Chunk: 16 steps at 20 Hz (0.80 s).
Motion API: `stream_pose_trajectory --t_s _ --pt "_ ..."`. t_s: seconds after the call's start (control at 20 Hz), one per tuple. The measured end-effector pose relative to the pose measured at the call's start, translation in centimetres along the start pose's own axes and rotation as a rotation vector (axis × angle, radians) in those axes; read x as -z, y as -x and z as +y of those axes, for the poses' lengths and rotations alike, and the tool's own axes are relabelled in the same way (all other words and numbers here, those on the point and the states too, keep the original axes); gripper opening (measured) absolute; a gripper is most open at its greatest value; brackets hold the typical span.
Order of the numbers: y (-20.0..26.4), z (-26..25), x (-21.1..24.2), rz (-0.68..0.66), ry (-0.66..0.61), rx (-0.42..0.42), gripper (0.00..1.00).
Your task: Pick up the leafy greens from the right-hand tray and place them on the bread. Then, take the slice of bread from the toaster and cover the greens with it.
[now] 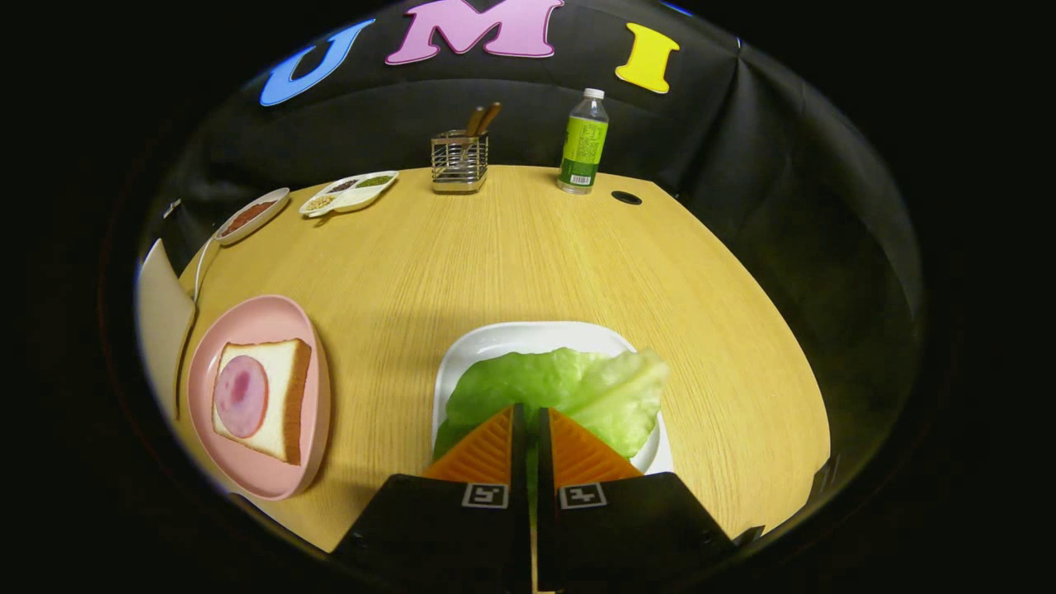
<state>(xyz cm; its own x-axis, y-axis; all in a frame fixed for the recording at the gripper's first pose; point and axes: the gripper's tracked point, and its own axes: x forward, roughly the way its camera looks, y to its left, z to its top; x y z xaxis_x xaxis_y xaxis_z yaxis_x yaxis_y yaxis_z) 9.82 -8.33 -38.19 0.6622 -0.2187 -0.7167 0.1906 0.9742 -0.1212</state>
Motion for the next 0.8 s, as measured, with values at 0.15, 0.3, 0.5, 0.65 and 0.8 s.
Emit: stream_pose_trajectory --t_s 0.15,0.3,0.5,0.65,0.8 --pt "0.1 0.2 -0.2 0.028 -0.02 -0.044 0.06" --pt "0.9 0.2 -1.2 0.035 -0.072 -0.079 0.05" --pt "2.8 0.4 -3.3 -0.016 -0.047 -0.098 0.05" --pt "2.9 0.3 -2.9 0.009 -0.034 -0.095 0.05" --pt "2.2 -1.8 -1.6 0.054 -0.009 -0.007 0.05"
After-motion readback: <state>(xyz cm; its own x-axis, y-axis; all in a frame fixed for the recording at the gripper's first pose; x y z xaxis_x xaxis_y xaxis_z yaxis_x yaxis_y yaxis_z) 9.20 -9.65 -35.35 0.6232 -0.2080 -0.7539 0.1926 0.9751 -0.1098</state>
